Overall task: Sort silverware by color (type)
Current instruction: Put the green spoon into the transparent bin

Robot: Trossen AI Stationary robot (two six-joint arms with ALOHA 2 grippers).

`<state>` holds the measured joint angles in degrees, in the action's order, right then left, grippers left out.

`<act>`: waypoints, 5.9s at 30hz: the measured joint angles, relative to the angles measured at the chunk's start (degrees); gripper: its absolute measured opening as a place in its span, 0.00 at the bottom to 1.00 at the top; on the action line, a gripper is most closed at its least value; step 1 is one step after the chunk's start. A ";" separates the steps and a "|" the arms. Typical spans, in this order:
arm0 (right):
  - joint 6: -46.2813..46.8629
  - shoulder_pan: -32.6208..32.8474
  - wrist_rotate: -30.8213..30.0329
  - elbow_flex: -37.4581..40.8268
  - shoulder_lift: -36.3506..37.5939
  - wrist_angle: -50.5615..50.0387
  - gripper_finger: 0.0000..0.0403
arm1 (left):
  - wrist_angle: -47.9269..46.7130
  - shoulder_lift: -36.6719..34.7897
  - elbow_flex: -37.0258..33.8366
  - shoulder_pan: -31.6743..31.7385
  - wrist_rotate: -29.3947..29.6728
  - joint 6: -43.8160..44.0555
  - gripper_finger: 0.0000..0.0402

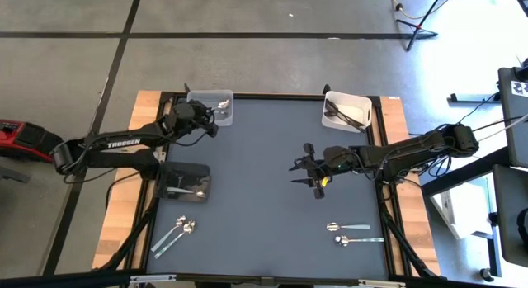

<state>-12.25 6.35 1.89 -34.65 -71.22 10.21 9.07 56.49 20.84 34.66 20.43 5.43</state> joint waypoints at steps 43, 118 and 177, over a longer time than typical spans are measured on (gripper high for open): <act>12.31 14.42 -9.54 0.02 -2.86 0.49 0.41 | -37.14 10.52 25.23 -64.73 6.91 33.51 0.30; 29.59 35.99 -27.73 -3.47 -11.06 12.20 0.41 | -52.82 42.45 40.26 -97.30 -11.14 89.88 0.05; 8.99 17.83 -27.60 -4.11 -7.91 5.77 0.41 | -42.17 25.63 41.90 -55.14 1.26 3.83 0.07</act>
<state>-3.26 24.18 -25.71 -38.76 -79.13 15.99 -33.10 82.11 62.74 -20.48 21.69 9.27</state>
